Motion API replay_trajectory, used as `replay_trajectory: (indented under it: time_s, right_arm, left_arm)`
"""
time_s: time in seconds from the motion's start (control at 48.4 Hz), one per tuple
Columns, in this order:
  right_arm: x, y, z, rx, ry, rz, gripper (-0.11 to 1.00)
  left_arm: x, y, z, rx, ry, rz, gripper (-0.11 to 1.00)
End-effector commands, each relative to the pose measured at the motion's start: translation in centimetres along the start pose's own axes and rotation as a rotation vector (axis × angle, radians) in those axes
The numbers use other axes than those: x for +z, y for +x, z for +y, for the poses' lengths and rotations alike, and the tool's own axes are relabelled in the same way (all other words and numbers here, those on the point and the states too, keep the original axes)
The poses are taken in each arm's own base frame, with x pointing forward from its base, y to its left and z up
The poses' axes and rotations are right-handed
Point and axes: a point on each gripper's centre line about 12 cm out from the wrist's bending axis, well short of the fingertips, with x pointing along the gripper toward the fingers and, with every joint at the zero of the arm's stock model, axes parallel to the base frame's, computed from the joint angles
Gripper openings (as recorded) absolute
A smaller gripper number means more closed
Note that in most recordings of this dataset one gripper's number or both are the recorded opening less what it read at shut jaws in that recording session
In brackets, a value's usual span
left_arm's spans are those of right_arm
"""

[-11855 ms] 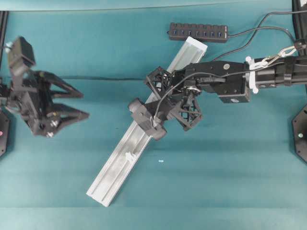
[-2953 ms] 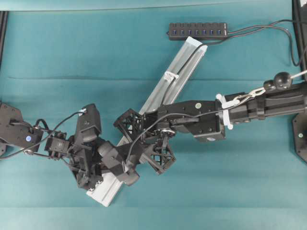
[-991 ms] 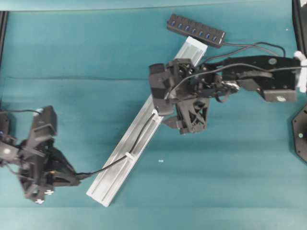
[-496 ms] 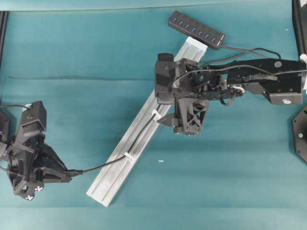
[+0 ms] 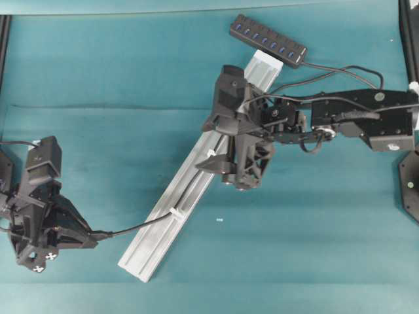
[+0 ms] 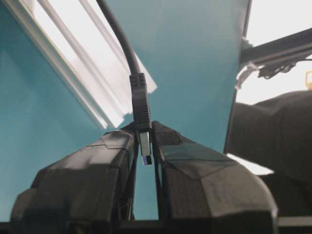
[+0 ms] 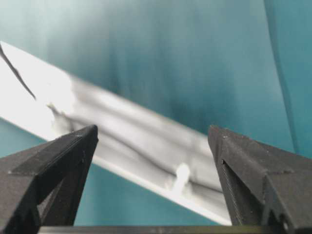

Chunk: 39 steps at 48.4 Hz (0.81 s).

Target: Pass the USB cable through three rings with both arms.

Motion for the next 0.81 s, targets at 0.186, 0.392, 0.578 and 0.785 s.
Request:
replay_trajectory:
  time_s: [0.186,0.392,0.578,0.785]
  right_arm:
    - [0.8,0.5,0.4,0.008,0.051,-0.043,0.90]
    - [0.9,0.9,1.8,0.033,0.037,-0.039,0.90]
    - [1.3,1.1,3.5,0.065,0.026,-0.046,0.90]
    - [2.2,0.9,3.8,0.074,0.069,-0.097,0.90]
  left_arm:
    - [0.1,-0.2,-0.1,-0.012,0.024,-0.012,0.73]
    - [0.5,-1.0,-0.4,-0.037,0.120,-0.043,0.97]
    - [1.8,-3.0,-0.6,-0.072,0.200,-0.134,0.98]
    - [4.3,-6.6,-0.9,-0.091,0.343,-0.318,0.97]
